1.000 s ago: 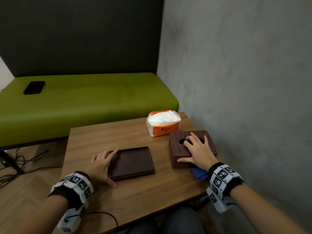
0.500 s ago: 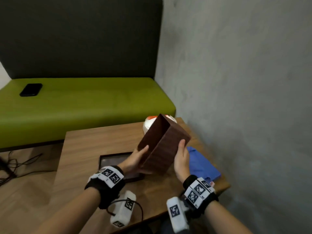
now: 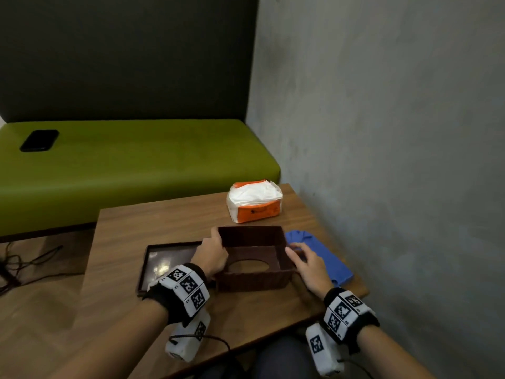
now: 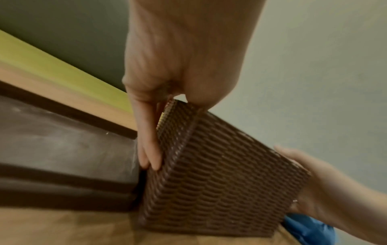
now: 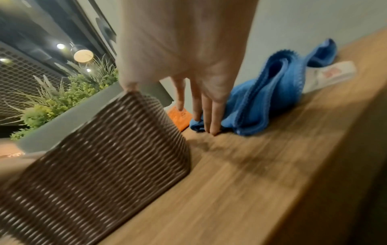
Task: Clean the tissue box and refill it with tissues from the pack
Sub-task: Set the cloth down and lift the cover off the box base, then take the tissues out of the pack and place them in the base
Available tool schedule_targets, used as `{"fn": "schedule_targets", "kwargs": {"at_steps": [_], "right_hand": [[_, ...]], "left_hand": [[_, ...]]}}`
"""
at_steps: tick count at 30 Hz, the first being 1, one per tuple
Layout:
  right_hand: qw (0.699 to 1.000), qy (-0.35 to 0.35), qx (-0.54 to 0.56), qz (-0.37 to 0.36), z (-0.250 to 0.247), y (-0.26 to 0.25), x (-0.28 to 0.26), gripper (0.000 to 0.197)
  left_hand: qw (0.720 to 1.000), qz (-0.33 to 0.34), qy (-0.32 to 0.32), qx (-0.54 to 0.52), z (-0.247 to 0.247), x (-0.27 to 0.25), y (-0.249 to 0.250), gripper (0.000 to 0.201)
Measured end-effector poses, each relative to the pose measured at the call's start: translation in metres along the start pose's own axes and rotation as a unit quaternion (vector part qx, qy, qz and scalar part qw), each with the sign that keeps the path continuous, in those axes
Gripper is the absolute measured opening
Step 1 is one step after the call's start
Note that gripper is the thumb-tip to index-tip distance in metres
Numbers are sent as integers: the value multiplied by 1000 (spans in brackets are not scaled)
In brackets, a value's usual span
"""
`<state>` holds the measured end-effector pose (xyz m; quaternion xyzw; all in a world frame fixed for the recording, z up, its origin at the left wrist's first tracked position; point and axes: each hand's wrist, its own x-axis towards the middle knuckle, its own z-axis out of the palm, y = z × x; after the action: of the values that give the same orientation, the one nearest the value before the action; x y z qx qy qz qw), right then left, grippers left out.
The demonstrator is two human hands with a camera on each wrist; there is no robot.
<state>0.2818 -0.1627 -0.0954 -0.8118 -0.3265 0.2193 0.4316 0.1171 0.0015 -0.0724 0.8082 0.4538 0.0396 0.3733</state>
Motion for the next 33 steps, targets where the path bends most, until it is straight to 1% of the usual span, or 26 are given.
{"fn": "schedule_targets", "kwargs": {"at_steps": [2, 4, 6, 9, 14, 16, 17, 18, 19, 20, 22, 23, 25, 27, 29, 33], "right_hand": [[1000, -13, -20, -12, -1, 2, 2, 23], [999, -42, -21, -15, 4, -2, 2, 27], [997, -75, -19, -28, 14, -12, 0, 32], [991, -100, -42, -75, 26, -28, -3, 32], [982, -124, -107, -94, 28, -34, 1, 30], [975, -165, -131, -75, 20, -41, 1, 36], [970, -179, -151, -60, 14, -43, 4, 41], [967, -173, -181, -47, 5, -47, 9, 46], [964, -151, -211, -49, -4, -50, 19, 49], [960, -122, -243, -60, -14, -55, 30, 47], [947, -76, -301, -83, -33, -63, 57, 39], [941, -62, -323, -84, -40, -68, 73, 34], [935, -41, -345, -71, -48, -78, 101, 27], [934, -36, -352, -56, -46, -85, 125, 23], [936, -41, -347, -43, -36, -87, 146, 22], [943, -50, -327, -37, -12, -80, 179, 26]], "left_hand": [[1000, -12, 10, 24, -6, 0, -3, 36], [999, -29, 6, 29, -11, -1, -4, 30], [999, -45, -8, 24, -13, -1, -3, 27], [997, -73, -24, 27, -19, 1, -5, 27], [993, -90, -60, 50, -30, 6, -9, 34], [992, -102, -50, 63, -35, 6, -2, 41], [991, -104, -29, 75, -37, 7, 3, 48], [991, -96, 0, 98, -42, 7, 9, 55], [989, -73, 33, 127, -47, 9, 15, 59], [986, -46, 58, 147, -53, 12, 22, 58], [986, 6, 77, 148, -65, 25, 32, 47], [987, 23, 76, 138, -69, 34, 34, 41], [990, 39, 65, 115, -71, 54, 35, 38], [992, 55, 43, 106, -67, 70, 37, 42], [990, 77, 10, 120, -59, 84, 39, 45], [983, 121, -31, 135, -49, 106, 44, 61]]}}
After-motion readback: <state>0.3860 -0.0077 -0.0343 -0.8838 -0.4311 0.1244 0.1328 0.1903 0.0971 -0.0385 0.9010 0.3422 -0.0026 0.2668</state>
